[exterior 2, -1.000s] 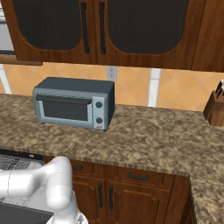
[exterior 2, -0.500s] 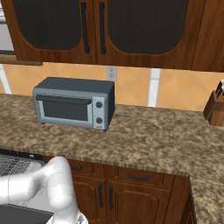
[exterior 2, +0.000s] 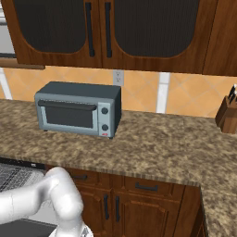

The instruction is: Pick up the cup and bowl from the counter, place them in the dishwasher, and close the dishwasher door.

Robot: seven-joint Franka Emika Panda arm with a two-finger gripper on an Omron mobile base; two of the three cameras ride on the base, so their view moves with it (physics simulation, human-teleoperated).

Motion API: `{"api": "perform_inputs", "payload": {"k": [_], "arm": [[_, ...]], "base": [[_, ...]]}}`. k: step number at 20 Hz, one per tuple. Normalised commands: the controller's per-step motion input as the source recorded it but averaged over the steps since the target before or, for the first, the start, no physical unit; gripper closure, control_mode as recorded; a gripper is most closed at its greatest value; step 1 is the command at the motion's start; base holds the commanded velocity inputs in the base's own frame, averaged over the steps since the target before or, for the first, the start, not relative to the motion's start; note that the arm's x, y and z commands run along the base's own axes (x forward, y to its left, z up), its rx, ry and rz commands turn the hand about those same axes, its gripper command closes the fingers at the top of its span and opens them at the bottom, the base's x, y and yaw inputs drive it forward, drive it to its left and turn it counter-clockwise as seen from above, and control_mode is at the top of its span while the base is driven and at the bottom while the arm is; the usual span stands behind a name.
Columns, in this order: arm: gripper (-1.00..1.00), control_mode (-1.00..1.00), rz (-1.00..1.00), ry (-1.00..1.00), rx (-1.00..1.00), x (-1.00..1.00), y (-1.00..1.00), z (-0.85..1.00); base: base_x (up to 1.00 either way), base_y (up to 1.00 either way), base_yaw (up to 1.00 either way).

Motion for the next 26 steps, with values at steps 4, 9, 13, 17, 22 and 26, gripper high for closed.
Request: {"api": "perform_inputs", "payload": {"k": [4,9,13,17,22,26], "arm": [[1.0,-1.0,0.08,-0.01,0.05,-1.0,-0.62,-0.18],[1.0,-1.0,0.28,-0.09,0.0,-1.0,-0.49,-0.51],[1.0,-1.0,0.32,-0.19,0.09,-1.0,-0.15,-0.73],[1.0,-1.0,0.34,-0.04,0.15,-0.74,-0.17,-0.98],[1.0,-1.0,0.15,-0.01,0.03,0.37,-0.13,-0.9],[1.0,-1.0,0.02,0.0,-0.01,0.9,0.07,-0.9]], "base": [[0.0,0.0,0.0],[0.0,0.0,0.0],[0.0,0.0,0.0],[0.0,0.0,0.0],[0.0,0.0,0.0],[0.0,0.0,0.0]]}}
